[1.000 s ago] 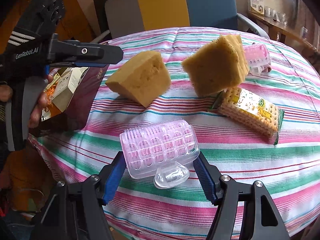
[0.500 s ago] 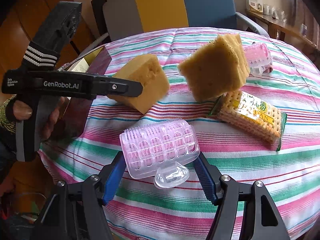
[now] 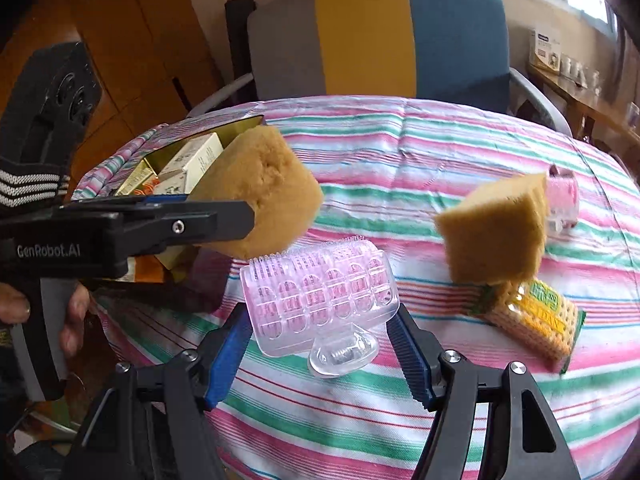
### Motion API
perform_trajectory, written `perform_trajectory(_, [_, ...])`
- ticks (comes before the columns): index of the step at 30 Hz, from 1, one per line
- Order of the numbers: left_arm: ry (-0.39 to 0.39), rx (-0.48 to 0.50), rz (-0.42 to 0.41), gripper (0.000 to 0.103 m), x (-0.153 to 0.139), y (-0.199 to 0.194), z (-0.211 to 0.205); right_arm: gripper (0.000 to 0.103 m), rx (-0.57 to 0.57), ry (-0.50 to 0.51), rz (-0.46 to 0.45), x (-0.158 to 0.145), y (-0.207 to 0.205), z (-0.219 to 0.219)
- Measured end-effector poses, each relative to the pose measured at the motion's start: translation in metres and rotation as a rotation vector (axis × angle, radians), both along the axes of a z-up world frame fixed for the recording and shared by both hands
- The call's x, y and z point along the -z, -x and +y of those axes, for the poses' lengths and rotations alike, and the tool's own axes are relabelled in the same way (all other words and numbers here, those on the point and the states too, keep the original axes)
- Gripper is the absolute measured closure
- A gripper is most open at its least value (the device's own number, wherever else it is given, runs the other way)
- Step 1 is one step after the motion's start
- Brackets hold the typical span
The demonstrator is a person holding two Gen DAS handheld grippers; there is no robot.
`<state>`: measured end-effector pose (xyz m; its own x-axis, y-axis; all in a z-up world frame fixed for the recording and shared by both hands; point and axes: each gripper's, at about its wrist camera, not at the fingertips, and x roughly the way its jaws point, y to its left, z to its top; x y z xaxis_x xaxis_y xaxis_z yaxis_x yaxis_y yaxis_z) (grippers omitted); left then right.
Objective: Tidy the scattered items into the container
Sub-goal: 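Open both grippers over the tin to drop the sponge and roller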
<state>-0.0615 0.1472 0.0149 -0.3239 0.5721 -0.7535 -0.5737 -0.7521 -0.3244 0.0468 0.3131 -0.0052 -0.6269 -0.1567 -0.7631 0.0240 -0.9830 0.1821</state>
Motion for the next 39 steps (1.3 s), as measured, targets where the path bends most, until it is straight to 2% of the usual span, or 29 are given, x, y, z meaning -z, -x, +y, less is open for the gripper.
perform_trajectory(4, [-0.013, -0.108, 0.03, 0.028, -0.011, 0.011, -0.048, 0.033, -0.066, -0.012, 0.029, -0.014, 0.022, -0.03])
perform_trajectory(8, [-0.005, -0.211, 0.036, 0.028, -0.01, 0.03, -0.091, 0.033, -0.113, -0.004, 0.042, -0.024, 0.048, -0.061])
perform_trajectory(16, [0.017, -0.342, 0.022, 0.028, 0.001, 0.068, -0.144, 0.033, -0.149, 0.046, 0.029, -0.031, 0.105, -0.106])
perform_trajectory(27, [0.027, -0.379, 0.021, 0.026, 0.013, 0.097, -0.158, 0.032, -0.053, 0.142, -0.043, -0.016, 0.199, -0.123])
perform_trajectory(29, [0.022, -0.379, 0.028, 0.022, 0.011, 0.099, -0.159, 0.032, -0.029, 0.156, -0.061, -0.011, 0.21, -0.12])
perform_trajectory(32, [-0.002, -0.387, 0.042, 0.021, 0.007, 0.099, -0.163, 0.031, -0.007, 0.177, -0.086, -0.005, 0.221, -0.116])
perform_trajectory(39, [-0.056, -0.456, 0.098, 0.021, -0.01, 0.097, -0.174, 0.031, -0.004, 0.187, -0.051, -0.014, 0.208, -0.106])
